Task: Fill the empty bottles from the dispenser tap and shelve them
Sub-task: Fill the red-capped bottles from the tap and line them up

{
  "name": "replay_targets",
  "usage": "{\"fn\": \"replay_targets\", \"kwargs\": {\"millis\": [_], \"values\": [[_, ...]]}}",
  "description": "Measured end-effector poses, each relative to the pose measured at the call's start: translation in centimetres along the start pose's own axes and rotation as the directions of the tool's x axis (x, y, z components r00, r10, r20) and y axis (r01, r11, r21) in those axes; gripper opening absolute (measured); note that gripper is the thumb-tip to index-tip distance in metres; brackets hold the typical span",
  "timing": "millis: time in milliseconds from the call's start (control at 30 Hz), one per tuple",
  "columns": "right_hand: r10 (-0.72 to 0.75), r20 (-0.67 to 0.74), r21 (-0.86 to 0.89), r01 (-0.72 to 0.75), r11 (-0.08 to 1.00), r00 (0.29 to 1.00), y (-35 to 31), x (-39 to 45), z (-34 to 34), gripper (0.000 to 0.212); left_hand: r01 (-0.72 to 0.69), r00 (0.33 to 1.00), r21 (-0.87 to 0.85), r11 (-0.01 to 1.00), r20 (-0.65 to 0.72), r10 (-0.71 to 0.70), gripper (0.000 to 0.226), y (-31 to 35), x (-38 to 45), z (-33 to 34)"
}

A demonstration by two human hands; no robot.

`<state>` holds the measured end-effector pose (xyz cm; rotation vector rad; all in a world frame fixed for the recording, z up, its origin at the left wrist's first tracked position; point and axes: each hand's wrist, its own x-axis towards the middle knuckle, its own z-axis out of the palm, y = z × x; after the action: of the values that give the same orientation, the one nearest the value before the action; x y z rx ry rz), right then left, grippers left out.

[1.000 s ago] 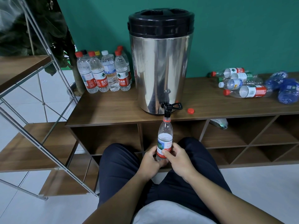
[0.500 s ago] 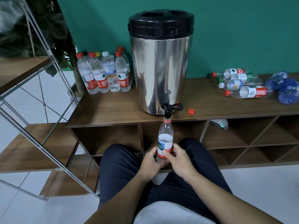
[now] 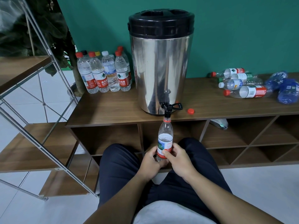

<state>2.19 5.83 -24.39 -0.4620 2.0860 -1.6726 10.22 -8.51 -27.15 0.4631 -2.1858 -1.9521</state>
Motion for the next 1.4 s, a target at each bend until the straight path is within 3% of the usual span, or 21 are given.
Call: {"fn": "replay_targets", "kwargs": {"millis": [1400], "values": [[-0.008,0.003,0.003,0.008,1.0,1.0,1.0,0.59,0.05,0.027,0.011,1.0,-0.009,1.0,-0.007,-0.011,0.053,-0.01,0.02,0.06]]}}
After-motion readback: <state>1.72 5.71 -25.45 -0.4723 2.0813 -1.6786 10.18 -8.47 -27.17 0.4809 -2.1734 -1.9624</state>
